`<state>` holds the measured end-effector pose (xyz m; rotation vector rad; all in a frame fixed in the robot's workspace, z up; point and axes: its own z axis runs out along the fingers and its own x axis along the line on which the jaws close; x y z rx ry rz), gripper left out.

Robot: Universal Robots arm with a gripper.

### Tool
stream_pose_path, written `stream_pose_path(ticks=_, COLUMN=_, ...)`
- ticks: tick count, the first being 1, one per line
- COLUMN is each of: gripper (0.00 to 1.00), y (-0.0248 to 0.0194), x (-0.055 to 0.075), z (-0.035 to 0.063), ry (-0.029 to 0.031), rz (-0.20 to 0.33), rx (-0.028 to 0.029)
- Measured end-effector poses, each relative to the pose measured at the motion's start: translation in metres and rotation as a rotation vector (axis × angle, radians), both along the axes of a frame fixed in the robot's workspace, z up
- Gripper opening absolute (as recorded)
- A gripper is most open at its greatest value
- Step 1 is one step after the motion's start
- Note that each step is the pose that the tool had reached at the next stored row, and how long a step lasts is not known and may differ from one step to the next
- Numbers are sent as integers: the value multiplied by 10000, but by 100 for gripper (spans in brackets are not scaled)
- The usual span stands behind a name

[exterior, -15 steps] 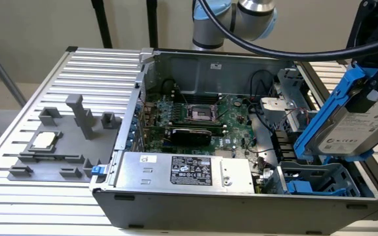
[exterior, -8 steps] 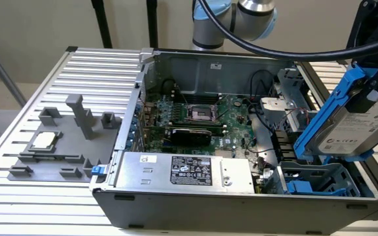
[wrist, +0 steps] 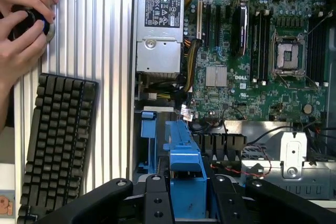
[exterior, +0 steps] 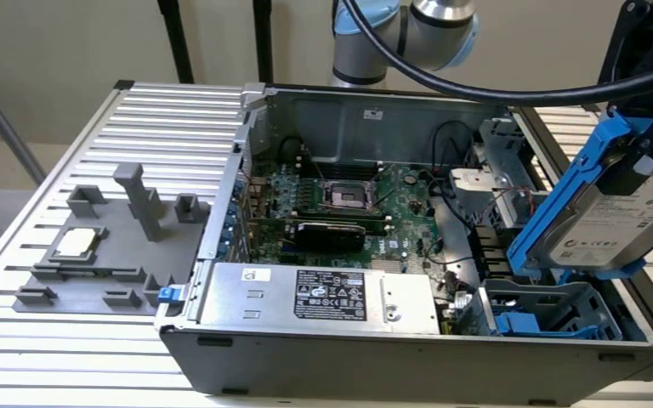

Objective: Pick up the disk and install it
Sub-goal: 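Insert the disk into the insertion slot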

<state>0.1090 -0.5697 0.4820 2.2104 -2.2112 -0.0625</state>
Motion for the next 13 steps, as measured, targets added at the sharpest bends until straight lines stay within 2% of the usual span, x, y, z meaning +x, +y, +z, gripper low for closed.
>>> stream_pose_path(ticks=3, gripper=33, y=-1, x=-4, z=-14, ry=-5, rz=0, rx=-1)
stream_pose_path(ticks=9, gripper=33, y=-7, x=-12, z=-100, ry=-5, rz=-1, rx=-74)
stream_pose_path(ticks=13, gripper=33, y=-7, x=-52, z=-174, ry=-5, rz=-21, rx=-101)
